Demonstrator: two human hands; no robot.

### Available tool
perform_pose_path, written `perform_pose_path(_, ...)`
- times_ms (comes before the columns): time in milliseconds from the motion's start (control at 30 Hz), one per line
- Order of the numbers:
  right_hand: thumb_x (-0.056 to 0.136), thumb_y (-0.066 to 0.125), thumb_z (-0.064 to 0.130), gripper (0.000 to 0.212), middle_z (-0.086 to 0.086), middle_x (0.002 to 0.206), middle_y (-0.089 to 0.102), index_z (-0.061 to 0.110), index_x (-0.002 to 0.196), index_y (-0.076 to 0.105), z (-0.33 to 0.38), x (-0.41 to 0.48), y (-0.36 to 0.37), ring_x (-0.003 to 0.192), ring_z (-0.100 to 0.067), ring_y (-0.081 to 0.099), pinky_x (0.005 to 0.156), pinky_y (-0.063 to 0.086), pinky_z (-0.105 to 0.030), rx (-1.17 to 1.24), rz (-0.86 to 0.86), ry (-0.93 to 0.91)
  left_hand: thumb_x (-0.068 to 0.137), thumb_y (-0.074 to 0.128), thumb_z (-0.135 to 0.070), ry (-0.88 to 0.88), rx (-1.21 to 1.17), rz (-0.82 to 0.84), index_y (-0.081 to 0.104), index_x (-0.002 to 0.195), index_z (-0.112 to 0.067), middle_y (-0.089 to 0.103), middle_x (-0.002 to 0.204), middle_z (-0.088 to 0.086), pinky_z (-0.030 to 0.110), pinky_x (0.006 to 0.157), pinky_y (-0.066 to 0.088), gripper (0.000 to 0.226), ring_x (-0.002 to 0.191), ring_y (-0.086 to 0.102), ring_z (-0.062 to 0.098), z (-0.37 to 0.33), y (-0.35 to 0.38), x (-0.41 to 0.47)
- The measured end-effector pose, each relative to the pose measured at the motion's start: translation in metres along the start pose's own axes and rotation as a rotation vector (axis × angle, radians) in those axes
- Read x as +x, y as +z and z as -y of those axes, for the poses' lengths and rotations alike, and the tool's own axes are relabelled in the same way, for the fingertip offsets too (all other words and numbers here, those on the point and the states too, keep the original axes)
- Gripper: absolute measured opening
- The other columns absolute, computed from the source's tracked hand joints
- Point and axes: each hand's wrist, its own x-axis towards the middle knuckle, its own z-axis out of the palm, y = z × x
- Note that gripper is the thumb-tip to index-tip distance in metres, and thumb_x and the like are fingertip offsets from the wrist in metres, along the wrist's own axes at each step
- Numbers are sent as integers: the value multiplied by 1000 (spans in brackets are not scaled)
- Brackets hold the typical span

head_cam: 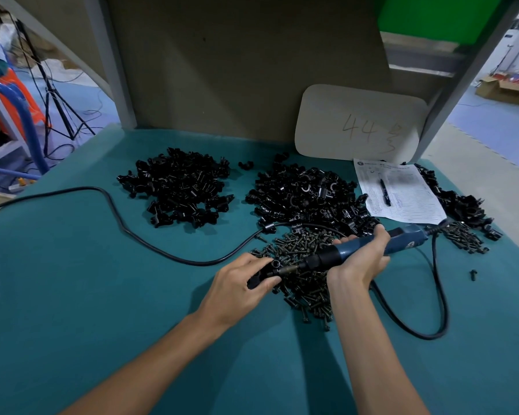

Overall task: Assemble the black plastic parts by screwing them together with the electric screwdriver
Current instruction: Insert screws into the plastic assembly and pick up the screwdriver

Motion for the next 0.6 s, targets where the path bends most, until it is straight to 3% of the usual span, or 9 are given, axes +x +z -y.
perform_pose_path(233,91,67,36,32,-5,78,53,20,113,49,-1,-3,6,56,-16,54,55,51,-30,54,44,5,90,73,-39,-70,-57,-10,74,120,-11,66,95,-8,19,69,46,41,81,60,4,-1,-2,3)
perform_pose_path(367,91,68,36,57,-5,76,53,14,138,44,0,-2,5,57,-17,53,54,50,-30,77,68,16,89,76,-38,-91,-86,-1,73,122,-13,68,99,-7,26,75,52,41,89,63,7,1,-2,4)
perform_pose_path(433,91,67,37,63,-5,75,53,12,142,43,0,-1,3,58,-18,53,54,49,-30,92,79,18,89,73,-44,-94,-72,22,70,126,-10,68,102,-8,16,76,50,51,93,62,0,1,-1,4)
perform_pose_path(500,89,68,40,63,-5,75,54,10,141,45,2,0,2,59,-18,54,54,49,-31,111,98,21,88,69,-51,-99,-68,42,69,128,-8,67,103,-10,8,75,44,58,93,60,-6,0,-1,4)
perform_pose_path(600,87,69,44,57,-5,76,55,12,130,50,5,0,3,62,-19,56,54,50,-30,119,139,34,88,68,-53,-124,-82,43,69,128,-10,68,106,-11,12,77,47,60,95,61,-4,1,-1,4)
